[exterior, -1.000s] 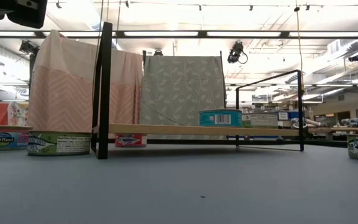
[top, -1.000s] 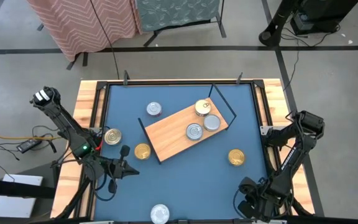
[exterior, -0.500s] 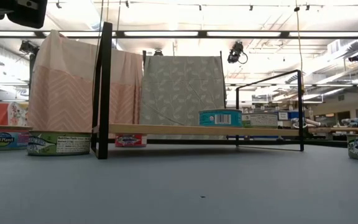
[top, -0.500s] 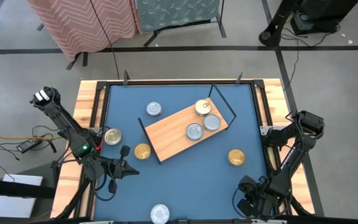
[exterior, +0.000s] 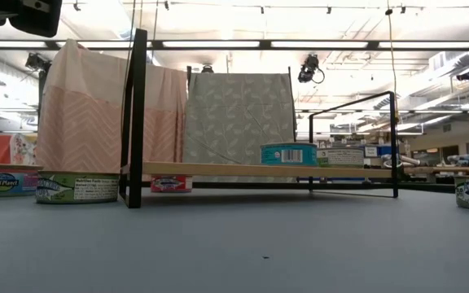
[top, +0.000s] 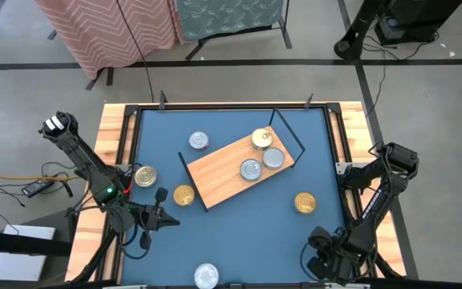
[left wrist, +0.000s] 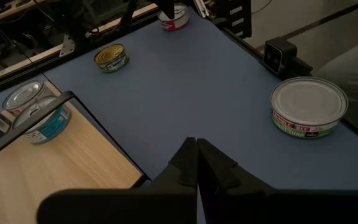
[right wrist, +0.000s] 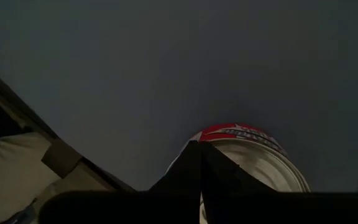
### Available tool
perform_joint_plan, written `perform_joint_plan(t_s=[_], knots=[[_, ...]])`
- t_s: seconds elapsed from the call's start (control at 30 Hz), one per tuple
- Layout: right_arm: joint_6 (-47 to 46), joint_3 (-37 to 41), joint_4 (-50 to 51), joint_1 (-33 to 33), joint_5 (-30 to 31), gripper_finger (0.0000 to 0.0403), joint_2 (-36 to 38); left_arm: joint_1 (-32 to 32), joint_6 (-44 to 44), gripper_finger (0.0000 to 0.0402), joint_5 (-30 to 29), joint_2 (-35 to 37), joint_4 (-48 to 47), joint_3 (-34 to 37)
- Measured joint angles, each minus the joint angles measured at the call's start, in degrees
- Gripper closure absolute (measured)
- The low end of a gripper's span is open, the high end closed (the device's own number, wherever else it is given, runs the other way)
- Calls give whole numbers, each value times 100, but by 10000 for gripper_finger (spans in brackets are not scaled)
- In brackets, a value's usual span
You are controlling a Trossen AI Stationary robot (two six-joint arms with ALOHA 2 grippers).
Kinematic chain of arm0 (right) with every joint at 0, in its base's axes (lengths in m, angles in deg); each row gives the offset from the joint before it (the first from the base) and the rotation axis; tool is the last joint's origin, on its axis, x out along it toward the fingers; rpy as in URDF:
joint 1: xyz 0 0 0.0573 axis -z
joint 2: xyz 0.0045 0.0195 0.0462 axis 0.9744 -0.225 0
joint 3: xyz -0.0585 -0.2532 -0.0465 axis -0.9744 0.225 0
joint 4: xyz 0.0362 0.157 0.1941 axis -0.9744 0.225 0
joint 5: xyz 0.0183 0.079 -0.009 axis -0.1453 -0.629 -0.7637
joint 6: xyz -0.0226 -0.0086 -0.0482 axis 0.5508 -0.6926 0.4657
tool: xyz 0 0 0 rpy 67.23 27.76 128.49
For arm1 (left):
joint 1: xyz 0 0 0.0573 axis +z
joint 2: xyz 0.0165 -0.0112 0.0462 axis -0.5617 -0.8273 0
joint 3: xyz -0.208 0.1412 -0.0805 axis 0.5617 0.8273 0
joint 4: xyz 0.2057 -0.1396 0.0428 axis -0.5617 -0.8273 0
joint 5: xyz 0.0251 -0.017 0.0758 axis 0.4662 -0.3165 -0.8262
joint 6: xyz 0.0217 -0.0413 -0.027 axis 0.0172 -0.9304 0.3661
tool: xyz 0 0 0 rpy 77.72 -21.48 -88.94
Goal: Stack canned seafood by type on shelf
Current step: Put the red tuna can on the shelf
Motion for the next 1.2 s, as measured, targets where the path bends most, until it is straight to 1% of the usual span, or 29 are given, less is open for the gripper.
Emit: perform_joint_plan(t_s=[0.3, 0.43, 0.63, 0.9, 1.2], knots=[[59, 405, -366, 95, 56, 396, -1, -2, -9, 398, 0, -2, 0, 0], [270, 543, -635, 220, 41, 396, -4, -2, -4, 398, 0, -2, 0, 0], [684, 672, -777, 474, 32, 395, -2, -2, -2, 398, 0, -2, -2, 0], [1247, 694, -767, 767, 17, 395, -2, -2, -5, 398, 69, -2, -4, 0], [1670, 694, -431, 952, 19, 395, -2, -2, -9, 398, 109, -2, -2, 0]])
